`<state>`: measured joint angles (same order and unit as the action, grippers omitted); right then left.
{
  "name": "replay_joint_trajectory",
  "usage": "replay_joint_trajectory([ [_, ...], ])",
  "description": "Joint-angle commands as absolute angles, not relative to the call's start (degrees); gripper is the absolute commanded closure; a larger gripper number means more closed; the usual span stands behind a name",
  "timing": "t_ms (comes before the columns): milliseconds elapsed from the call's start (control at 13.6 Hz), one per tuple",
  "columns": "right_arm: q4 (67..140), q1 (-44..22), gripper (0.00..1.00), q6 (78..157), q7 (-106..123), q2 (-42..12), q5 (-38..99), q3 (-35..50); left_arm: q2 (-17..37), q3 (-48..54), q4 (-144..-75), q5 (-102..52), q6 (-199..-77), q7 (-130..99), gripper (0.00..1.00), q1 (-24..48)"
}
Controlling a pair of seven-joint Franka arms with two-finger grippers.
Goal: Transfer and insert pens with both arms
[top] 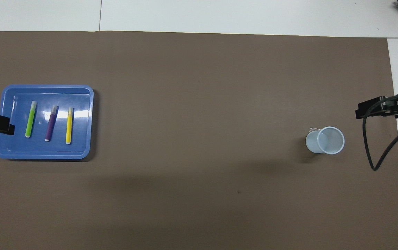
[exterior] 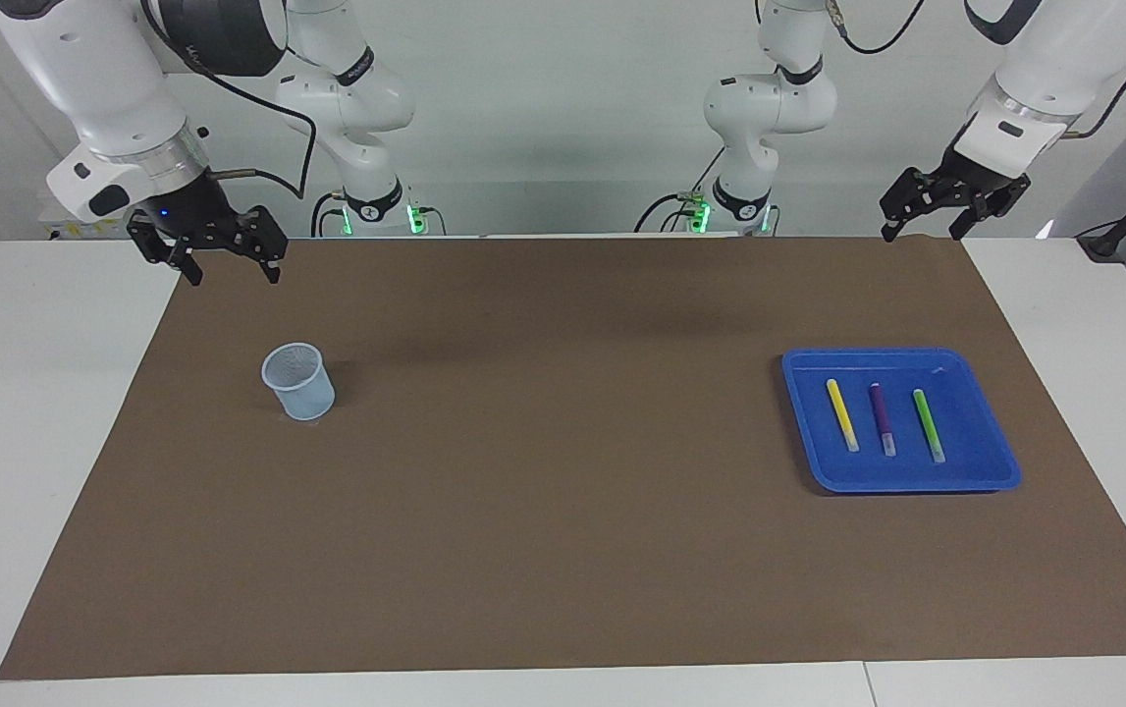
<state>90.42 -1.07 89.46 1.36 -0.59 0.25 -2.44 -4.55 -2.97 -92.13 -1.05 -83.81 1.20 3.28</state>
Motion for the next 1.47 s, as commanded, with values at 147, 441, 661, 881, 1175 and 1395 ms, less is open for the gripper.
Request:
replay_joint_trajectory([
  [147,90.6,-1.4,0.0,89.5,0.8,-0.4,-0.2,-2.8,-5.4,-3.4,-92.7,-0.4,-84.2,1.2,0.0,3.3],
  [441,90.6,-1.4,0.0,89.5,0.8,-0.4,-0.2,-2.8,-5.6,-3.5,-92.8,-0.4,-84.1,1.2,0.0,2.8],
  [661,90.6,-1.4,0.0,89.5,0.8,-0.4,-0.2,-2.8,-5.8,-3.5,-93.4,-0.4,-84.0,1.0,0.0,2.8],
  [881,90.6,-1.4,0.0,89.5,0.8,-0.4,-0.2,-2.8,-6.0,-3.5,-93.7,-0.4,-84.0,0.7,0.0,2.5],
  [1175,90.6,-1.4,0.0,89.5,0.8,-0.4,-0.2,-2.8,-6.0,-3.2,-93.6,-0.4,-82.8,0.2,0.0,3.2],
  [1395,90.6,-1.4,0.0,89.5,0.8,-0.4,-0.2,-2.8,-6.0,-3.1,-93.6,-0.3,-82.4,0.1,0.0,2.7],
])
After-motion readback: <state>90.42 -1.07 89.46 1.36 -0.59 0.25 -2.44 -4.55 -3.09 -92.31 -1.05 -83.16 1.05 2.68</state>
